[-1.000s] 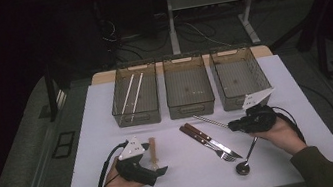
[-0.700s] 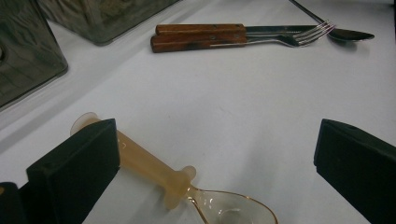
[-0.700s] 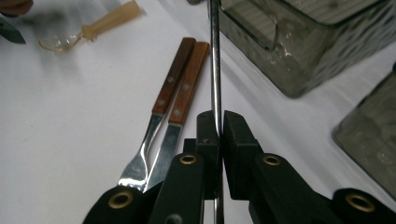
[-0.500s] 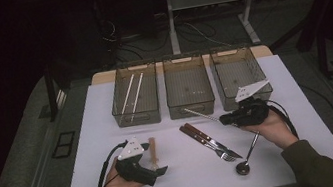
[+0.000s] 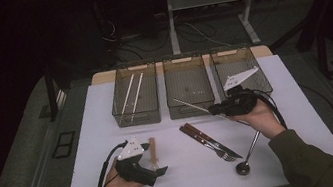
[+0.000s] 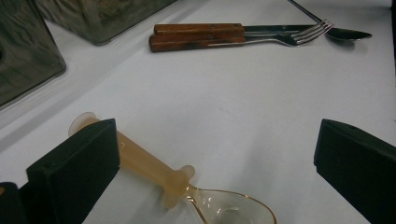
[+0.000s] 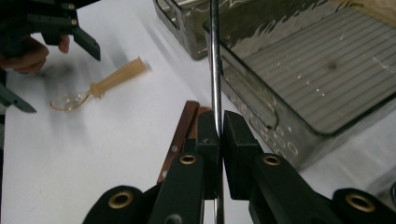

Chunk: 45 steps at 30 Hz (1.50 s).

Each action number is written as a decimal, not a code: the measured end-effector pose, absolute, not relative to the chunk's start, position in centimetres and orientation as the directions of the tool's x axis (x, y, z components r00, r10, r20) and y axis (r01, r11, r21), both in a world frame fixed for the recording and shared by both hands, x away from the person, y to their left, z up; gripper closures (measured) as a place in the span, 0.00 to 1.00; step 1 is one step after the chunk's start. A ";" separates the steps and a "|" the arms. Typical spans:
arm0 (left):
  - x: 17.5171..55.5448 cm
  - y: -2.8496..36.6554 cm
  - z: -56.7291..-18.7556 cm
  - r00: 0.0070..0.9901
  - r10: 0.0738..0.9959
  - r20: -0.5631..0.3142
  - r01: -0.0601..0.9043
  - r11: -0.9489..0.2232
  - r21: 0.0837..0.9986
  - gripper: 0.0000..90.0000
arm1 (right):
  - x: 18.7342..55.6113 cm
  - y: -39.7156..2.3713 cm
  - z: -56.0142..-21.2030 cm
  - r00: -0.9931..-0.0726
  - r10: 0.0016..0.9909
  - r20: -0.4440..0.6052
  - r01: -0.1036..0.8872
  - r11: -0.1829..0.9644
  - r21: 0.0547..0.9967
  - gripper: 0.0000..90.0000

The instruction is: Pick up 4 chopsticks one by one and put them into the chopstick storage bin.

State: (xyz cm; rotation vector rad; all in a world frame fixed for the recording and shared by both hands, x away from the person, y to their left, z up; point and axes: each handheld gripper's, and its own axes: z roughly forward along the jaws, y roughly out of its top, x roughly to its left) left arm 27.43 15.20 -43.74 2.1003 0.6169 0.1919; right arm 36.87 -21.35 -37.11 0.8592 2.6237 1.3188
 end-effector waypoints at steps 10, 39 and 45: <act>27.5 15.2 -43.8 0.865 0.493 -0.091 0.351 -0.467 0.812 0.00 | 38.4 -19.4 -36.0 -0.834 0.525 0.168 0.451 0.474 0.756 0.95; 27.4 15.1 -43.7 0.873 0.479 -0.089 0.342 -0.473 0.812 0.00 | 43.0 -11.8 -33.1 -0.816 0.562 0.136 0.451 0.472 0.758 0.95; 27.4 15.1 -43.8 0.873 0.479 -0.097 0.346 -0.466 0.814 0.00 | 43.9 -9.8 -33.3 -0.803 0.583 0.121 0.457 0.473 0.753 0.95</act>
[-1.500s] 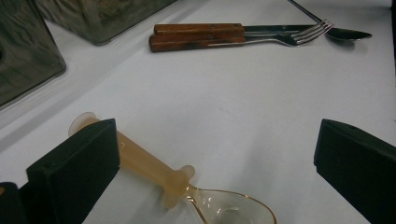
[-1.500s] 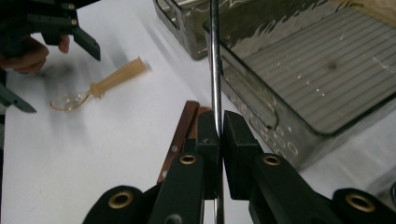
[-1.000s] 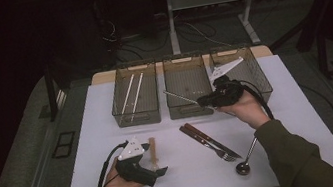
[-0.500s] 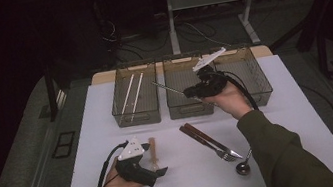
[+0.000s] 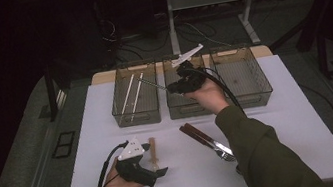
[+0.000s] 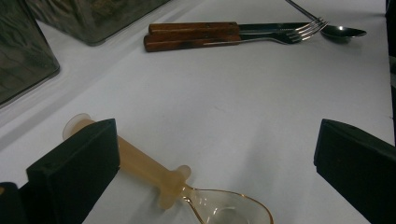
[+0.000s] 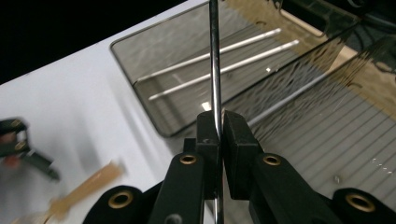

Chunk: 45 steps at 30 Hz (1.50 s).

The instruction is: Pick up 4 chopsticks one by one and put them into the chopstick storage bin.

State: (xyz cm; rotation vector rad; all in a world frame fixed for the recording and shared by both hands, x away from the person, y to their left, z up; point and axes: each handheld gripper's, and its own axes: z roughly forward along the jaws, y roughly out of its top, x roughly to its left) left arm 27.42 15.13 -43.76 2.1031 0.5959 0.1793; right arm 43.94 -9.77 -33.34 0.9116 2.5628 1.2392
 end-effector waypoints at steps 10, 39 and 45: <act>27.5 15.1 -43.8 0.876 0.473 -0.097 0.344 -0.470 0.813 0.00 | 46.5 -5.8 -34.0 -0.782 0.616 0.099 0.478 0.490 0.729 0.95; 27.4 15.1 -43.7 0.883 0.460 -0.092 0.331 -0.470 0.818 0.00 | 51.4 2.4 -36.8 -0.701 0.707 0.091 0.550 0.455 0.700 0.81; 27.3 15.0 -43.7 0.883 0.461 -0.087 0.328 -0.474 0.817 0.00 | 50.9 1.7 -35.9 -0.707 0.700 0.096 0.547 0.456 0.702 0.72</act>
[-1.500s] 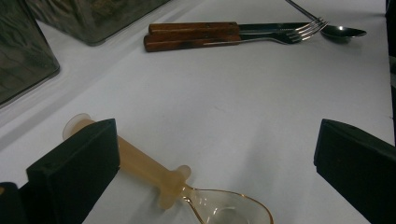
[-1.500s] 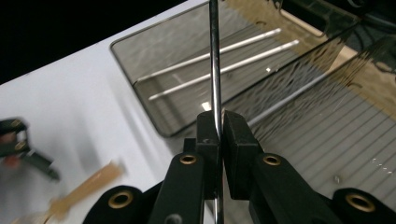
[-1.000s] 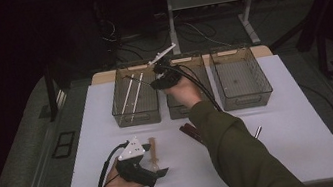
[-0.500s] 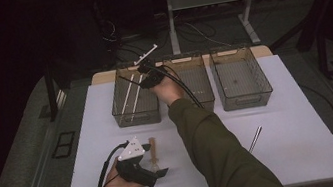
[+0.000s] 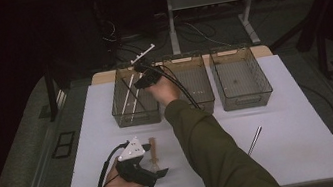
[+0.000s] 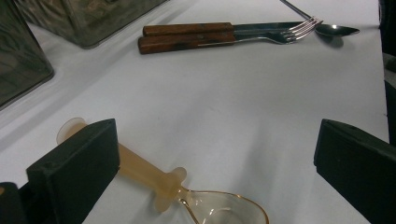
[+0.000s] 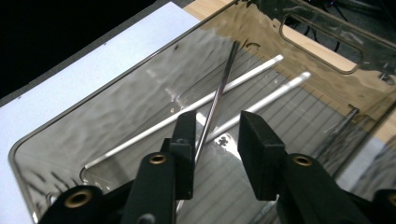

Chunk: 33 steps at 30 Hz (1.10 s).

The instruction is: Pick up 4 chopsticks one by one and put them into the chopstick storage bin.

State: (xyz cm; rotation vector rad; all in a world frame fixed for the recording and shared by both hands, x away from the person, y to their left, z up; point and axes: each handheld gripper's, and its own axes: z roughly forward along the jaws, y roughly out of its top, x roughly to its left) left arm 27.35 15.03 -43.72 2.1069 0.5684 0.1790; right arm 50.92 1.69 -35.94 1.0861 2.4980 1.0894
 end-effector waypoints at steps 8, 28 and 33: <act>27.4 15.1 -43.7 0.882 0.464 -0.087 0.329 -0.474 0.817 0.00 | 49.8 -1.0 -34.9 -0.732 0.666 0.143 0.544 0.445 0.712 0.59; 27.4 15.1 -43.7 0.878 0.471 -0.083 0.335 -0.480 0.811 0.00 | 44.5 -9.2 -34.8 -0.807 0.576 0.129 0.440 0.440 0.783 0.36; 27.4 15.1 -43.7 0.876 0.475 -0.086 0.338 -0.476 0.812 0.00 | 43.0 -11.5 -34.9 -0.816 0.564 0.130 0.426 0.433 0.795 0.36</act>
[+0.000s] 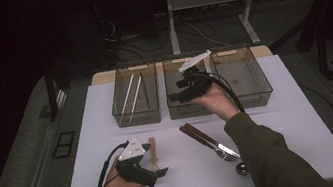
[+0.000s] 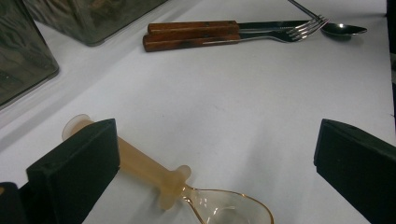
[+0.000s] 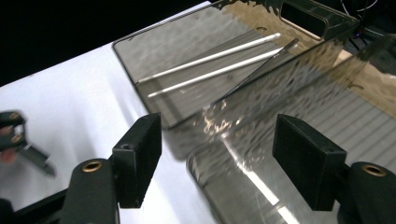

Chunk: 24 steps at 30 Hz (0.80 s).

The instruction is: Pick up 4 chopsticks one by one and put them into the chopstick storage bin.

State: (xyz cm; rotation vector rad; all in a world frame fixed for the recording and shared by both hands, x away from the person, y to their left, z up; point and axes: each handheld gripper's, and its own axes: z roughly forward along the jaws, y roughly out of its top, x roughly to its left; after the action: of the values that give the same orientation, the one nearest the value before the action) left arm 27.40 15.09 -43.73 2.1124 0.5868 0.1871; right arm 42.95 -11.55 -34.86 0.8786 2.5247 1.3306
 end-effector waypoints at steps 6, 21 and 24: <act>27.4 15.2 -43.7 0.871 0.484 -0.086 0.340 -0.467 0.816 0.00 | 41.1 -14.1 -35.3 -0.824 0.552 0.127 0.415 0.438 0.797 0.36; 27.5 15.3 -43.8 0.855 0.511 -0.085 0.355 -0.459 0.814 0.00 | 37.1 -20.3 -38.0 -0.826 0.541 0.156 0.422 0.411 0.808 0.36; 27.6 15.3 -43.8 0.853 0.514 -0.086 0.358 -0.458 0.814 0.00 | 36.5 -21.4 -38.6 -0.824 0.542 0.165 0.433 0.414 0.801 0.36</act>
State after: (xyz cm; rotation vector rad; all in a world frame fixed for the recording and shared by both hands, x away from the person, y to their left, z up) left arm 27.60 15.32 -43.82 2.0976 0.6339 0.2127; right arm 36.45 -21.38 -38.65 0.8802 2.5393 1.3824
